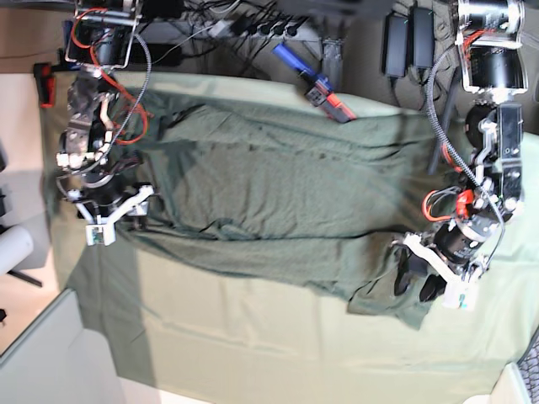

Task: Fold the T-shirt properly
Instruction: 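Hold both shirt ends and pull the grippers apart to straighten it, then stretch the folded shirt lengthwise with both grippers, lowering it onto the cloth, then open both grippers to release the shirt ends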

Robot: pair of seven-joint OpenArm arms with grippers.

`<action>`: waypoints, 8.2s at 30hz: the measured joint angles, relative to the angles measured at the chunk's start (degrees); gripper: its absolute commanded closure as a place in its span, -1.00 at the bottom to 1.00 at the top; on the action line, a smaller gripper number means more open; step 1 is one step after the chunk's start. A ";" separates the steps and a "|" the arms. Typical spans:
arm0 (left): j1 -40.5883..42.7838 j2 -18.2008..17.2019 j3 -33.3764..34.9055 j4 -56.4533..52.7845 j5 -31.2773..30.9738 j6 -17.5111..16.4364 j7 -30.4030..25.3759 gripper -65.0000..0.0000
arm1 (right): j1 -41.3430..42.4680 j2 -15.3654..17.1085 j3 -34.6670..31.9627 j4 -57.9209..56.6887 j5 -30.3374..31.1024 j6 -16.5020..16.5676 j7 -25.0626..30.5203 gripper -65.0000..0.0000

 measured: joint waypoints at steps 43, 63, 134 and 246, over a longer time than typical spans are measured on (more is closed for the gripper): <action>-17.27 -4.76 9.49 -35.93 6.71 -0.48 -13.20 -0.08 | 6.64 2.99 -5.95 -15.54 -3.65 1.09 7.91 1.00; -14.84 -5.07 -3.21 -32.68 1.49 -9.51 -8.11 1.00 | 6.64 2.99 -5.95 -15.54 -3.15 1.09 7.93 1.00; -19.69 -9.35 3.63 -47.28 -6.64 -17.86 -9.73 -0.26 | 8.39 1.49 0.35 -19.30 7.15 1.29 7.28 -0.17; -10.16 -25.18 28.92 -20.57 30.56 -15.30 -27.87 -0.06 | -10.16 10.95 5.75 -2.05 11.80 1.95 7.23 -0.14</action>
